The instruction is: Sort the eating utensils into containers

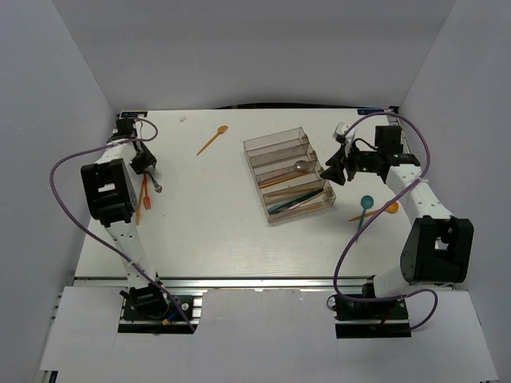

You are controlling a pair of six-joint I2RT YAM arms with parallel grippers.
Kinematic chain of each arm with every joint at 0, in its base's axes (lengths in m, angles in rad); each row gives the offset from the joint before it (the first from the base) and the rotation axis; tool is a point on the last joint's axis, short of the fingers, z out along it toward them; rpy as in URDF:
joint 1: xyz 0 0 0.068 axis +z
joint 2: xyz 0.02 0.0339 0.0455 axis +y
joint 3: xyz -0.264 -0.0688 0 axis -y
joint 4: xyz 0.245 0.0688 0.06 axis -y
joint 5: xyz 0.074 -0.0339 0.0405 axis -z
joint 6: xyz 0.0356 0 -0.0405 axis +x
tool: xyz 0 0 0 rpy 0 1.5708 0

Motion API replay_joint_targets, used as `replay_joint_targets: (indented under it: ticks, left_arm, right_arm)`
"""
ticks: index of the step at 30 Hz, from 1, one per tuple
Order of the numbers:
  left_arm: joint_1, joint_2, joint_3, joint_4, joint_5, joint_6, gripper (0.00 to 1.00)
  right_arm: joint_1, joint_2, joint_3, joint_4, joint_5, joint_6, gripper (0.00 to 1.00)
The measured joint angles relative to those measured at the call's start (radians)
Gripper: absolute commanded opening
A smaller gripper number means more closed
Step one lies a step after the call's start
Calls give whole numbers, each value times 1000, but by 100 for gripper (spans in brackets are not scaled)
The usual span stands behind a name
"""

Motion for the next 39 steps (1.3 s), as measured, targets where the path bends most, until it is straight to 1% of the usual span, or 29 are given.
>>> replay_joint_targets:
  ticks: [3,6,7,11,12,15,18,20,26,30,33,39]
  left_arm:
    - [-15,18,26,-6,-26,8,43]
    - [-33,23,33,-6,-60,24,36]
    - [-39,23,33,-6,-73,31,32]
    - [-55,23,32,-9,-92,51,23]
    - [-57,23,32,-9,-94,55,18]
    - [-58,23,31,-8,-91,63,12]
    - [-59,23,30,-6,-87,71,8]
    - [-60,23,29,-4,-84,77,1]
    - [-71,6,4,12,-59,88,0]
    - [-109,-24,-35,12,-27,101,0]
    - [-171,-63,-76,3,-1,117,0]
    - [-333,-191,-129,15,87,149,0]
  right_arm:
    - [0,0,0,-4,0,-1,57]
    - [0,0,0,-6,1,-1,57]
    - [0,0,0,-6,1,-1,57]
    - [0,0,0,-6,1,-2,57]
    - [0,0,0,-6,2,-2,57]
    - [0,0,0,-6,2,-2,57]
    - [0,0,0,-6,1,-2,57]
    - [0,0,0,-6,1,-2,57]
    - [0,0,0,-6,1,-2,57]
    - [0,0,0,-6,1,-2,57]
    - [0,0,0,-6,1,-2,57]
    - [0,0,0,-6,1,-5,57]
